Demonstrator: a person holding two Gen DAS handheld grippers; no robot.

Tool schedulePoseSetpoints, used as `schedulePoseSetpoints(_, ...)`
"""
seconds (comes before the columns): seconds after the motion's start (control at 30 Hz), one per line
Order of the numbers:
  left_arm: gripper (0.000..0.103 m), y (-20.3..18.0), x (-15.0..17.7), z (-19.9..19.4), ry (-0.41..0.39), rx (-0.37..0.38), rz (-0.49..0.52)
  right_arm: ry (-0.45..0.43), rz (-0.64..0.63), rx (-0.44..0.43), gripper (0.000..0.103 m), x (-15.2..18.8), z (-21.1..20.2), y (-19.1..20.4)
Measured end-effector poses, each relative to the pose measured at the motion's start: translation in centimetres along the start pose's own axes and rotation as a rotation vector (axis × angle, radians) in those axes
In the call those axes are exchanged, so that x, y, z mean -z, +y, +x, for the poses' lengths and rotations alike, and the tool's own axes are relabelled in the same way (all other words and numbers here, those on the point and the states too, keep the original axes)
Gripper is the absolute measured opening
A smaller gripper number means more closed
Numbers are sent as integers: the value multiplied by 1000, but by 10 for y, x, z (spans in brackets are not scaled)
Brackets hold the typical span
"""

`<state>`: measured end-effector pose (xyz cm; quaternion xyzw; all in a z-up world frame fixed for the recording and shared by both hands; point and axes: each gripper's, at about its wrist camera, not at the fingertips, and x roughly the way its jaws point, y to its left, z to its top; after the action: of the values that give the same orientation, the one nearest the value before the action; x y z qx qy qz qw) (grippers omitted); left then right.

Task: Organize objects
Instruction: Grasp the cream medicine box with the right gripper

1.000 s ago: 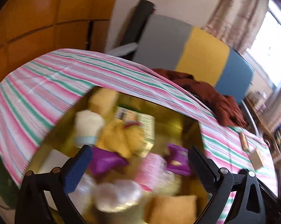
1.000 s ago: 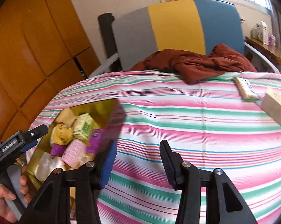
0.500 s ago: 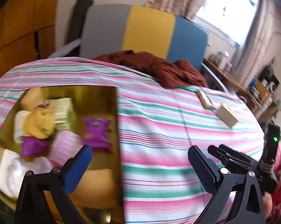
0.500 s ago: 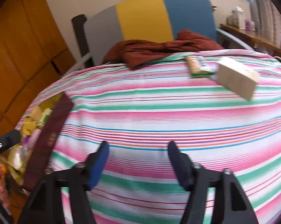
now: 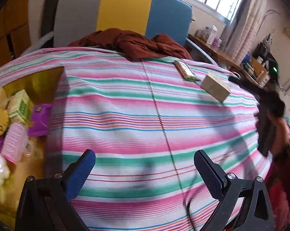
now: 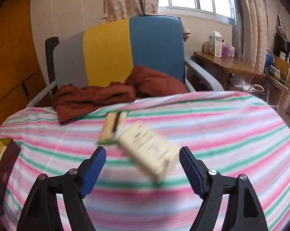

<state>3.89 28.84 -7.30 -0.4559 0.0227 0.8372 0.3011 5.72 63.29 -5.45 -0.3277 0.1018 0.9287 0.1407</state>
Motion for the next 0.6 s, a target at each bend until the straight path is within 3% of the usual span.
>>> schedulePoseSetpoints(0.23,103,-4,0,5,18,1,-7,95,-35,-93,80,-9,42,-22)
schedulePoseSetpoints(0.47,103,-3,-5,13,30,-31,-14,144,-86,-141,80,9,48,-4)
schedulePoseSetpoints(0.57,103,-8,-10,18,32,-29,-10,118,-36,-122,75,16,46,-2)
schedulePoseSetpoints(0.6,103,-11,-12,20,32,-36,-3,127,-8,-121,64,17,49,-3)
